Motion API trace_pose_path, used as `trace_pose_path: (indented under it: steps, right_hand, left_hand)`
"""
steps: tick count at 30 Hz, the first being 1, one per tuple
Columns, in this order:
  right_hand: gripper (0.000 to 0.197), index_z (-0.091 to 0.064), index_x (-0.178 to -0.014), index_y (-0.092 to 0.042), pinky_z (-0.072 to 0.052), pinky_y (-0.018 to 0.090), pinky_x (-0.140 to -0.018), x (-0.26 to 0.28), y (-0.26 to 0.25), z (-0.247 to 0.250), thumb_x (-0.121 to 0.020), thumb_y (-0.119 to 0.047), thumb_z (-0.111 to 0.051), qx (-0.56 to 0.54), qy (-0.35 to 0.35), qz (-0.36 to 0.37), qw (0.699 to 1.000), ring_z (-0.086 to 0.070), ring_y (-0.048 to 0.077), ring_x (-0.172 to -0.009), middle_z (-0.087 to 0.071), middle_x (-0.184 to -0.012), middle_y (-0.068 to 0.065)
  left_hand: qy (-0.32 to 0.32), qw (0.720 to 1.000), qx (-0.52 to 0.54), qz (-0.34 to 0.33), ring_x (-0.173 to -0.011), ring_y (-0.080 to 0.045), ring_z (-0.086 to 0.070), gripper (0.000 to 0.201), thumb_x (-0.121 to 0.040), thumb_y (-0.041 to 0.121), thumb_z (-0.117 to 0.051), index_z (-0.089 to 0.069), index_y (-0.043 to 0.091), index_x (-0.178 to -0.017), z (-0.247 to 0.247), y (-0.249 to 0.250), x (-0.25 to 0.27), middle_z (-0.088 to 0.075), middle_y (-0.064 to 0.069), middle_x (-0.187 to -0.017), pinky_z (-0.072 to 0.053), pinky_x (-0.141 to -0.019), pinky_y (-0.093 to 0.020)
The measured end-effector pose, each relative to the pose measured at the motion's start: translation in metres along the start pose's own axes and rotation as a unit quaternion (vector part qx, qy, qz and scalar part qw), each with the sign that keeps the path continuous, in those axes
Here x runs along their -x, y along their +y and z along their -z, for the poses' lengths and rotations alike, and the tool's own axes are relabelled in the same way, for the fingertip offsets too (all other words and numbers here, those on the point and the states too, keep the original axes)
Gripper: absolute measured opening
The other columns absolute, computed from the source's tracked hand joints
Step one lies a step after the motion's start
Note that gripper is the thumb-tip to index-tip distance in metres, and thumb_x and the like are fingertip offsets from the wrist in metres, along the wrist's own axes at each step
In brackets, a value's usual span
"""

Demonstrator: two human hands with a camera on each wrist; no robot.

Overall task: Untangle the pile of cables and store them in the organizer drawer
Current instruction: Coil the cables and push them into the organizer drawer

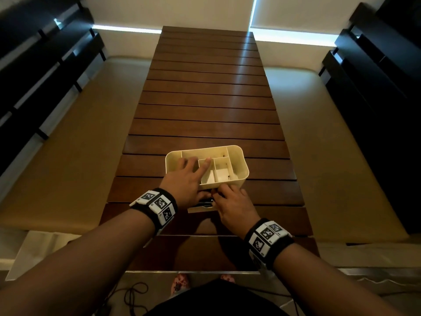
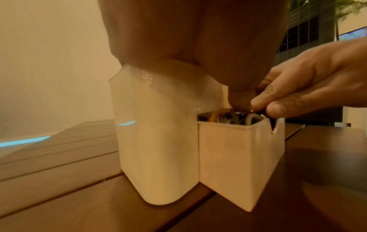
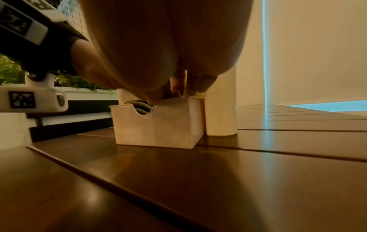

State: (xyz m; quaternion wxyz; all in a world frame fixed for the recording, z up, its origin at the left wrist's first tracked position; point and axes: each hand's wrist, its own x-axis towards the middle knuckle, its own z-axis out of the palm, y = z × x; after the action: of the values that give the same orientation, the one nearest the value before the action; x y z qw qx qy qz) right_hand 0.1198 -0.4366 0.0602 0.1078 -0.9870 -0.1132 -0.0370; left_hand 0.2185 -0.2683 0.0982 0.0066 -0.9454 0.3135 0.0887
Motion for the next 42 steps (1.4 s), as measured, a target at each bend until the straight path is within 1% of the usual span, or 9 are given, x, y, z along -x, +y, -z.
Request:
trace_pose_path:
  steps: [4, 7, 10, 12, 18, 24, 34, 39, 42]
  right_hand:
    - [0.032, -0.069, -0.121, -0.015, -0.053, 0.033, -0.084, -0.005, 0.016, 0.028, -0.096, -0.032, -0.06, -0.116, -0.036, 0.019, 0.992, -0.061, 0.018, -0.098, -0.065, -0.112, 0.002]
    - [0.04, -0.067, -0.123, -0.015, -0.057, 0.034, -0.083, -0.005, 0.03, 0.048, -0.089, -0.037, -0.064, -0.131, 0.074, 0.028, 0.988, -0.063, 0.017, -0.096, -0.066, -0.112, 0.003]
    - [0.077, -0.043, -0.148, -0.027, -0.029, 0.044, -0.11, -0.014, 0.035, 0.052, -0.082, -0.053, -0.071, -0.056, 0.024, -0.004, 0.998, -0.04, 0.025, -0.135, -0.043, -0.149, 0.005]
    - [0.083, -0.027, -0.154, -0.036, -0.013, 0.043, -0.117, -0.02, 0.035, 0.048, -0.084, -0.062, -0.064, -0.018, -0.047, -0.026, 0.998, -0.021, 0.019, -0.147, -0.025, -0.16, -0.004]
    - [0.057, -0.05, -0.139, -0.032, -0.023, 0.046, -0.112, -0.024, 0.019, 0.028, -0.088, -0.052, -0.064, -0.031, -0.018, -0.091, 0.995, -0.033, 0.02, -0.14, -0.036, -0.155, -0.005]
    - [0.055, -0.053, -0.134, -0.034, -0.023, 0.046, -0.111, -0.027, 0.018, 0.027, -0.084, -0.052, -0.068, -0.025, -0.024, -0.104, 0.994, -0.034, 0.02, -0.138, -0.036, -0.154, -0.007]
    - [0.113, -0.008, -0.158, -0.025, -0.029, 0.043, -0.109, -0.032, 0.014, 0.018, -0.075, -0.068, -0.07, -0.012, -0.001, -0.202, 0.979, -0.021, 0.02, -0.147, 0.003, -0.167, 0.001]
    - [0.113, -0.005, -0.157, -0.028, -0.034, 0.048, -0.106, -0.042, 0.012, 0.022, -0.074, -0.055, -0.078, -0.016, -0.026, -0.232, 0.972, -0.028, 0.02, -0.143, -0.018, -0.162, -0.003]
    - [0.113, -0.003, -0.157, -0.027, -0.035, 0.048, -0.105, -0.04, 0.015, 0.022, -0.075, -0.058, -0.075, -0.015, -0.034, -0.216, 0.976, -0.028, 0.02, -0.142, -0.018, -0.162, -0.003]
  left_hand:
    - [-0.001, 1.0, -0.012, -0.002, -0.137, -0.03, -0.025, 0.104, -0.084, 0.074, -0.052, 0.012, 0.035, -0.155, 0.0, 0.0, 0.0, -0.022, -0.005, -0.153, -0.055, -0.084, -0.045]
    - [-0.006, 1.0, -0.006, -0.004, -0.139, -0.03, -0.023, 0.105, -0.084, 0.074, -0.053, 0.014, 0.036, -0.154, 0.001, 0.0, -0.001, -0.02, -0.004, -0.154, -0.055, -0.085, -0.046]
    - [-0.01, 1.0, 0.0, 0.001, -0.14, -0.03, -0.021, 0.105, -0.084, 0.073, -0.054, 0.015, 0.037, -0.154, 0.001, 0.0, -0.001, -0.018, -0.004, -0.154, -0.056, -0.086, -0.046]
    - [-0.012, 1.0, -0.004, 0.002, -0.139, -0.029, -0.021, 0.105, -0.083, 0.074, -0.053, 0.016, 0.038, -0.154, 0.001, 0.001, 0.0, -0.017, -0.004, -0.154, -0.056, -0.087, -0.046]
    - [-0.006, 1.0, 0.01, 0.011, -0.14, -0.029, -0.02, 0.093, -0.089, 0.073, -0.042, 0.014, 0.039, -0.154, 0.0, 0.001, -0.001, -0.018, -0.003, -0.154, -0.056, -0.086, -0.045]
    - [-0.003, 0.999, 0.019, 0.034, -0.136, -0.028, -0.025, 0.095, -0.087, 0.062, -0.057, 0.005, 0.039, -0.155, 0.001, 0.007, -0.004, -0.026, -0.003, -0.149, -0.053, -0.085, -0.041]
    - [-0.014, 0.997, 0.051, 0.054, -0.134, -0.029, -0.027, 0.096, -0.082, 0.059, -0.066, -0.005, 0.038, -0.154, -0.001, 0.008, -0.008, -0.029, -0.003, -0.147, -0.053, -0.085, -0.044]
    - [-0.025, 0.995, 0.087, 0.03, -0.134, -0.028, -0.025, 0.103, -0.078, 0.061, -0.072, -0.002, 0.042, -0.152, 0.001, 0.001, -0.01, -0.03, -0.002, -0.147, -0.054, -0.092, -0.049]
    - [-0.062, 0.996, 0.066, 0.027, -0.139, -0.031, -0.019, 0.126, -0.062, 0.074, -0.076, 0.008, 0.042, -0.151, 0.004, 0.002, -0.006, -0.022, -0.002, -0.149, -0.052, -0.096, -0.052]
